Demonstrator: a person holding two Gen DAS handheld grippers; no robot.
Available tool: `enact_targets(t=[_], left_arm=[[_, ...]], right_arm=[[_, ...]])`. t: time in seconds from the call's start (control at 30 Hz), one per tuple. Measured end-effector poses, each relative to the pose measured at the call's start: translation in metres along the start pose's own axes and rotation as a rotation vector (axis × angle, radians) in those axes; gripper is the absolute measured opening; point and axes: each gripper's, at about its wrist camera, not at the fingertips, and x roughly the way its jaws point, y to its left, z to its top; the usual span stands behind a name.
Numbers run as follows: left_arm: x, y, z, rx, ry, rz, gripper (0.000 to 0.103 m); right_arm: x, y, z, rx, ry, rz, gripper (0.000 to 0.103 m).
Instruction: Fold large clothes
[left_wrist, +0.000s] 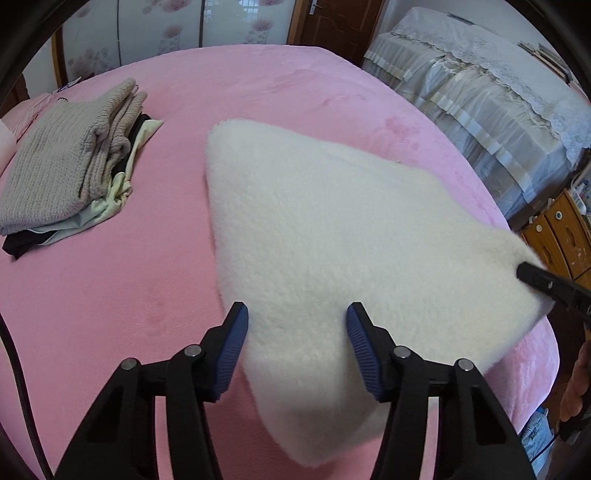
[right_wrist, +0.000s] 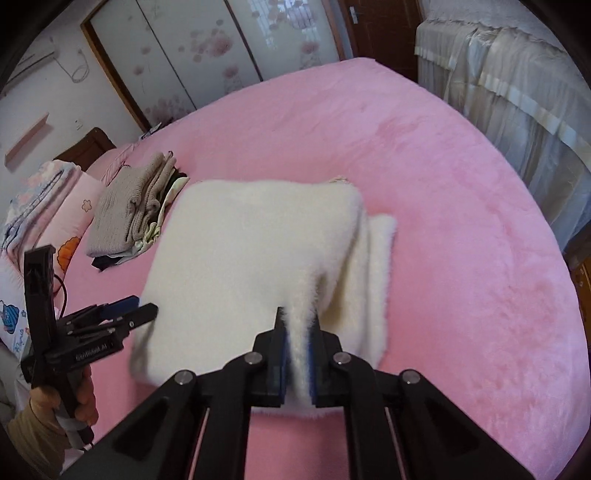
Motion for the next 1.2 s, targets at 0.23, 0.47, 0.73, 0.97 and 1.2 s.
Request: enact_targets(t=[0.23,0.47,0.73,0.97,1.2], left_arm=[[0.018,-0.031,-0.031,0.143,-0.068,0.17,0.054],[0.009,-0.036,-0.035,0.169,-0.027,0.104,0.076],[-0.037,-0.021,0.006,0.173,-0.094,0.048,0.079],[0.001,0.03,0.084,0.016,-0.047,0.025,0.082],[0.065,0.071,0.115,-0.129,0.012,0.014,0.082]], right_arm=[[0.072,-0.023,-0.062,0.066,0.05,-0.069,0.007],[0.048,-0.01,-0.064,0.059,-0.027,-0.116,0.013],[-0.013,-0.001,-0.004,0.02,-0.154,-0.065,0.059],[0.049,-0.023,0.078,0.049,-0.095,-0.097,0.06],[0.133,-0.061,0.104,0.179,0.049,-0.038,0.044]])
